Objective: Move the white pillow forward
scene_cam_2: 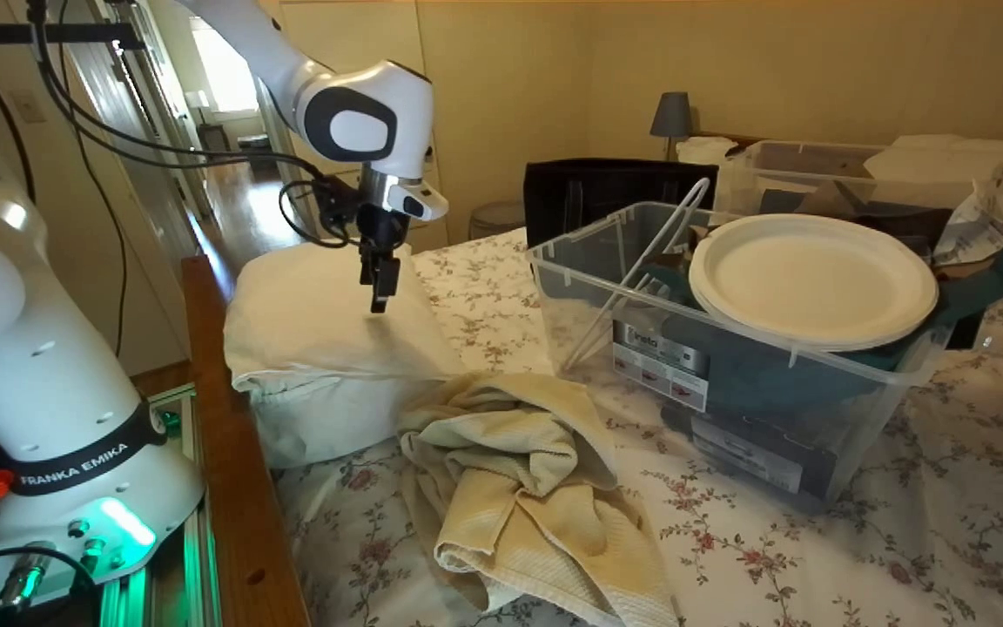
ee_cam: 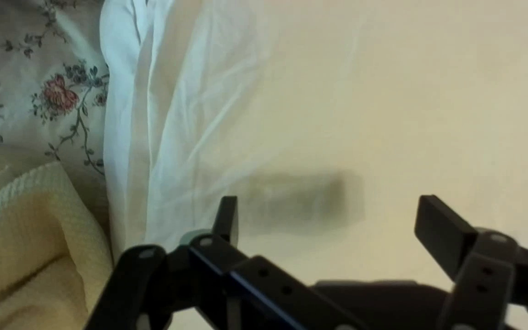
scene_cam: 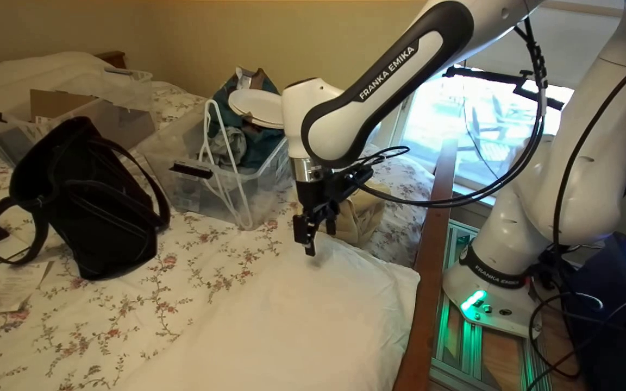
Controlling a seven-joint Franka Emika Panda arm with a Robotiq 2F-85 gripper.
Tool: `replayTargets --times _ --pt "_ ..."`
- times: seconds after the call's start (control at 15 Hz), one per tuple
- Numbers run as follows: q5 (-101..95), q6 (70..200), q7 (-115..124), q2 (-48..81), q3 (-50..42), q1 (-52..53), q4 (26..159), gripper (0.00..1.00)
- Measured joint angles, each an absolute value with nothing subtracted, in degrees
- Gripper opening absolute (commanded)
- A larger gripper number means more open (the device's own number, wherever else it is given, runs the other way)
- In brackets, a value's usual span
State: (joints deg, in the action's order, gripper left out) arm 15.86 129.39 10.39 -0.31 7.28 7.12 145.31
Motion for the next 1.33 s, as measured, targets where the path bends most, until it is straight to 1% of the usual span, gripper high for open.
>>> replayTargets --times 0.47,0.67,1.0,1.33 --pt "15.6 130.2 10.6 -0.1 7.1 6.9 145.8 1.00" --pt "16.3 132.3 10.8 1.6 5.3 5.7 147.0 1.00" --pt "22.4 140.9 9.4 8.5 3.0 2.5 149.4 1.00" --pt "28.2 144.3 8.2 16.0 3.6 1.8 149.0 1.00"
